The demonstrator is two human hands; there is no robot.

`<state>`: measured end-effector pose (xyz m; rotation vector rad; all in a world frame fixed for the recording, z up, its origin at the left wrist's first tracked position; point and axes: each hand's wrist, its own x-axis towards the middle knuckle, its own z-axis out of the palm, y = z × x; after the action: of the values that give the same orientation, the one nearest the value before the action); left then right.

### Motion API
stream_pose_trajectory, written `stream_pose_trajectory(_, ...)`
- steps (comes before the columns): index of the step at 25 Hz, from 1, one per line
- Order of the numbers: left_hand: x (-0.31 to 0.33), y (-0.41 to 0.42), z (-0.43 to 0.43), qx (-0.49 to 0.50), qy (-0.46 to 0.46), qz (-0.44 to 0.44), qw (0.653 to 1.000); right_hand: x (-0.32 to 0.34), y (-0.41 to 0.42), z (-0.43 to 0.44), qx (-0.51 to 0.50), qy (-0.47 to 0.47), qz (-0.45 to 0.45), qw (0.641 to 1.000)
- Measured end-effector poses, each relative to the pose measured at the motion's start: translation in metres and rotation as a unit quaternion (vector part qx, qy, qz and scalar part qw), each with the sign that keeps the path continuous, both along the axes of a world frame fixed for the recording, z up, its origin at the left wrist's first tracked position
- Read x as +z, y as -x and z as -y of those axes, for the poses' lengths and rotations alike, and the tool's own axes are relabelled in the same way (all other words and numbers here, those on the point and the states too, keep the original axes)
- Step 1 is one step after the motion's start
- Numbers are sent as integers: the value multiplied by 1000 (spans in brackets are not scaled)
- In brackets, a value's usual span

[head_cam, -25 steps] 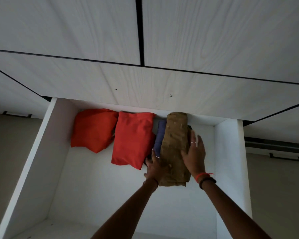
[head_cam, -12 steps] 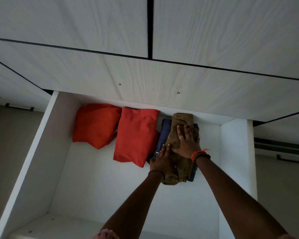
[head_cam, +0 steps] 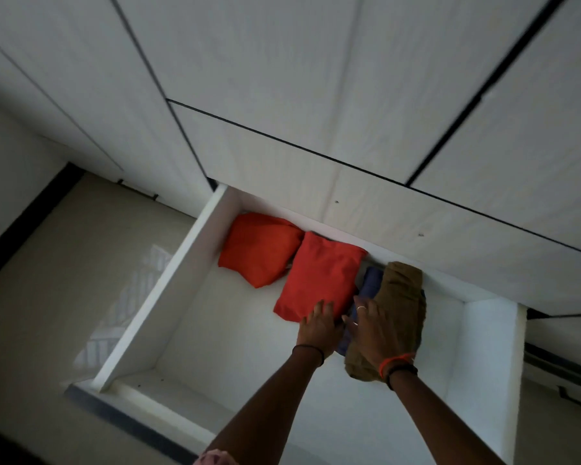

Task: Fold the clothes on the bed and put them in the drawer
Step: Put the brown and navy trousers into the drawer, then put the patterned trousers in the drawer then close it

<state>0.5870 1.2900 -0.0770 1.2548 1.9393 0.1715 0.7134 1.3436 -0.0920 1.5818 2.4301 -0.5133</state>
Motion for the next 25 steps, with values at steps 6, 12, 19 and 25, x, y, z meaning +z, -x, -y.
stream_pose_trajectory(6, 49, 112, 64, 97, -60, -42, 993, 62, 131, 50, 95, -53, -76, 991)
stream_pose_trajectory(12, 97, 225, 187, 223, -87, -67, 969, 109, 252, 132, 162, -52, -120, 978)
stream_pose_trajectory(19, 131, 317, 376, 387, -100, -60, 915, 144, 362, 296, 250, -35, -179, 951)
stream_pose_trajectory(25, 141, 379, 575, 506, -89, -89, 853, 157, 441, 483, 314, 9, -176, 933)
